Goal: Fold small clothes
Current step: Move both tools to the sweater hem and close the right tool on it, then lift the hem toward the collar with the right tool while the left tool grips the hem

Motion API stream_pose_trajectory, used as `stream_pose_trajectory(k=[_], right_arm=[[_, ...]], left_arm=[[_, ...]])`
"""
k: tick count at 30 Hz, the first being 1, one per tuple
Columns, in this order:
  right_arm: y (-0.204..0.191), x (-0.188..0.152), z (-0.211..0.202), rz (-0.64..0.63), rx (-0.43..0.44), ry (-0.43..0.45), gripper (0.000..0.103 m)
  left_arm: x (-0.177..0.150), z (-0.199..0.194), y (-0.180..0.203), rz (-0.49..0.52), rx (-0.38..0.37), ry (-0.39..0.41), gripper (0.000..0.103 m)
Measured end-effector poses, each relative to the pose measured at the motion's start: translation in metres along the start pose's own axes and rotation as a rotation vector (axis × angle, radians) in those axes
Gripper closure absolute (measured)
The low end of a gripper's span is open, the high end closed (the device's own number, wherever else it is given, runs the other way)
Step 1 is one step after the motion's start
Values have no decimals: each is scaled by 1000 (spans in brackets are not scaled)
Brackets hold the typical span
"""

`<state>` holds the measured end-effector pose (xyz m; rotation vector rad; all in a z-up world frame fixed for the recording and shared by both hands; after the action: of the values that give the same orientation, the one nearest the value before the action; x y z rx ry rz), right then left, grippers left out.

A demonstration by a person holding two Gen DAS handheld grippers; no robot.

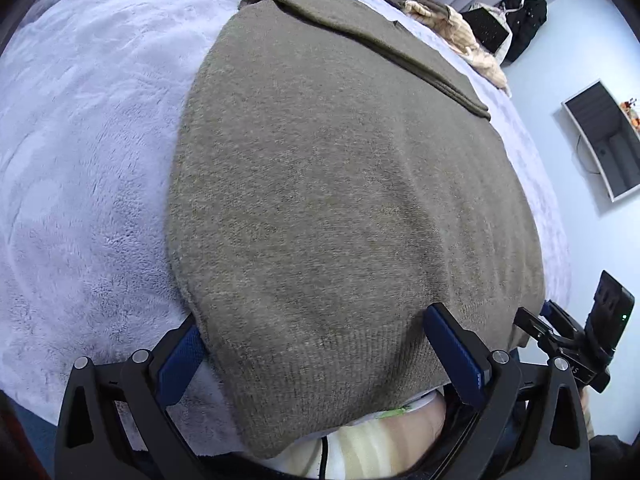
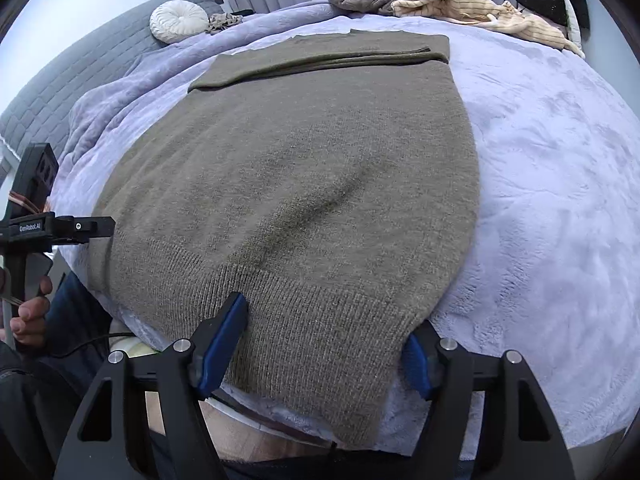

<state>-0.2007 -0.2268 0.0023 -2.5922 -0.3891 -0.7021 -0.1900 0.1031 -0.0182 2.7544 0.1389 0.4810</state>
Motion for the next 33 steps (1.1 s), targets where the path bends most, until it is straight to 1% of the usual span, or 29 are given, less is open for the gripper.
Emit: stream_pose_trajectory(k=[2, 5, 7, 10, 11, 12, 13, 14, 15, 16, 18, 21, 23, 24, 26, 27, 28, 29, 31, 33], right_arm=[[0, 1, 1, 10, 13, 10, 29], [1, 0, 1, 10, 16, 14, 29], [4, -2, -1, 16, 18, 21, 28], [4, -1, 0, 25, 17, 26, 29], [2, -1, 0, 16, 8, 24, 31], [1, -1, 0, 5, 0, 22, 36], [0, -1, 0, -3, -5, 20, 47], [0, -1, -2, -2, -5, 20, 55], [2, 0, -4, 6, 6, 20, 73], [4, 1, -6, 23, 39, 15, 90], [6, 3, -8, 62, 105, 9, 90], [0, 8, -11, 45, 132, 18, 91], [-1, 13, -13, 58, 162, 33, 91], [1, 14, -11, 77, 171, 30, 90], [8, 11, -2, 112, 190, -10, 86], [11, 8, 2, 127, 184, -25, 84], [14, 6, 5, 149, 204, -33, 83], [17, 4, 4, 170, 222, -22, 84], [17, 1, 2, 177, 219, -6, 90], [13, 3, -6, 164, 214, 16, 91]], left_arm=[[1, -1, -3, -9, -26, -4, 2], [-1, -2, -7, -19, -37, -7, 2], [-2, -5, -10, -8, -19, -15, 2], [1, -1, 5, 19, 24, -16, 2], [0, -3, 7, 23, 35, -7, 7], [-1, -6, 6, 25, 47, 6, 14], [-1, -10, 7, 23, 65, 21, 32], [-1, -14, 6, 17, 60, 32, 56], [-2, -19, 5, 3, 27, 33, 70], [-1, -21, 4, -13, -7, 22, 88], [0, -25, 4, -37, -30, 16, 90], [4, -39, 8, -42, -65, 69, 91], [7, -44, 11, -35, -65, 106, 91], [7, -41, 11, -25, -47, 104, 91], [5, -26, 8, -19, -10, 61, 91], [2, -19, 5, -26, -8, 38, 91], [0, -13, 1, -42, -20, 23, 91], [-1, -14, -3, -61, -37, 22, 91], [2, -25, -4, -79, -57, 49, 91], [5, -42, 1, -66, -73, 110, 91]])
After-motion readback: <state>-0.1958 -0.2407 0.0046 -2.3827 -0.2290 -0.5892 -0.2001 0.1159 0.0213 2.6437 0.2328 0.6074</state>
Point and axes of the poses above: each gripper's, at about its wrist camera, not at the fingertips, and z roughly the way its jaws point, y to its right, x to its top, the point moved 2 cm from there along z, roughly the way its jaws point, and after that the axes turned 9 degrees about x, right-handed, at the moved point
